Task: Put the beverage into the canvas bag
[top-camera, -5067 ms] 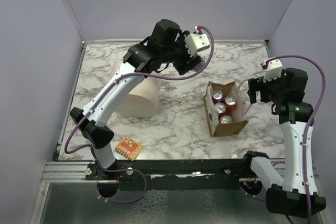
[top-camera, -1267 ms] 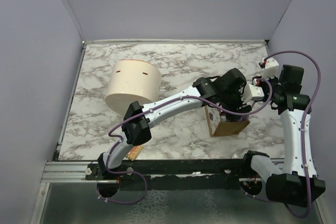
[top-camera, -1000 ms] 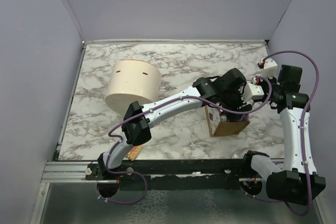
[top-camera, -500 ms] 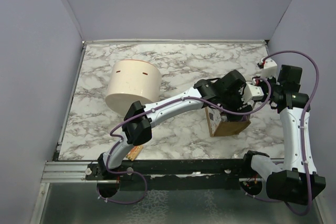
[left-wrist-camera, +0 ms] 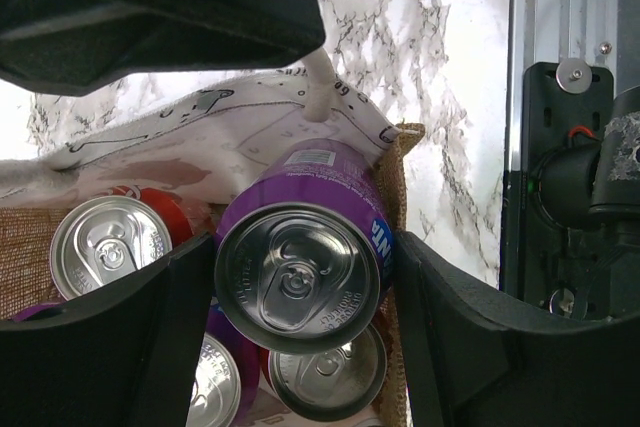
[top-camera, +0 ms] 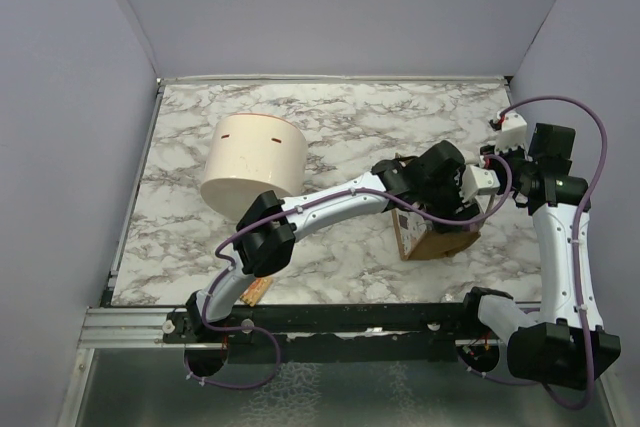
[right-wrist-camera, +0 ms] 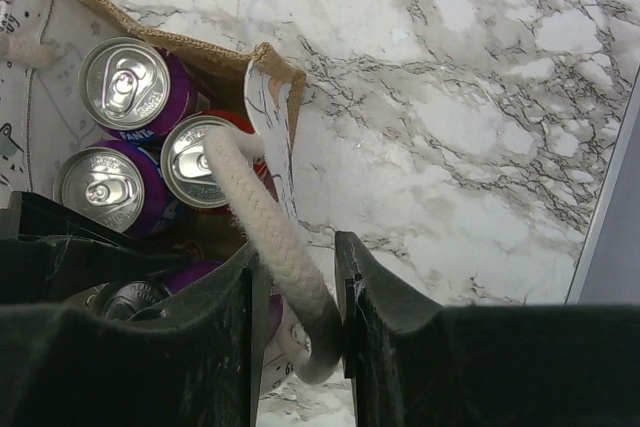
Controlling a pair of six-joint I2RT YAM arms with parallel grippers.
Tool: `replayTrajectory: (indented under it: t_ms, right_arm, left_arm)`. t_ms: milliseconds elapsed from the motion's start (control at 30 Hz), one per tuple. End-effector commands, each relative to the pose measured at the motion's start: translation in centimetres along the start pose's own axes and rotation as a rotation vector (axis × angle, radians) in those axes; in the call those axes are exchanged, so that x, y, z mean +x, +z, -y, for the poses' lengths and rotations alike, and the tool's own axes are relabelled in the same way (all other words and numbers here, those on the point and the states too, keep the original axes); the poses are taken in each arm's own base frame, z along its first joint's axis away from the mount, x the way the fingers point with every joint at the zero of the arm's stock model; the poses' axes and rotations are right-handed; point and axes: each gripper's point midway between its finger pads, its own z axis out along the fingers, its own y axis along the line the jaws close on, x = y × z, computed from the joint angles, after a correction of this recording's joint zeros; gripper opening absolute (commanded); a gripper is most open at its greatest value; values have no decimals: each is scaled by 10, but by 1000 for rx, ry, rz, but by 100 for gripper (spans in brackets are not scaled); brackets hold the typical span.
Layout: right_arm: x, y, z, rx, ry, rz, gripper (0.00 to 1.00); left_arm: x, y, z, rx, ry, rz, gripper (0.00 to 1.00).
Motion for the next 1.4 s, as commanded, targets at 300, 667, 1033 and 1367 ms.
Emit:
replayTrajectory:
  t_ms: [300,667,1033,1367]
  right_arm:
    - [-11,-3,-8,-52,8,33,16]
    - [-44,-20,-16,-111,-5,89,1]
    - [-52,-20,-32,-214,21,100,1]
    - [-46,-16,-34,-228,29,93,1]
  left_arm:
    - [-14,-17,41,160,50,5,0]
    - [-10,-28,38,135,79,-60,0]
    - [10,-9,35,153,81,-91,0]
    - [7,-2,45,199,98,26,17]
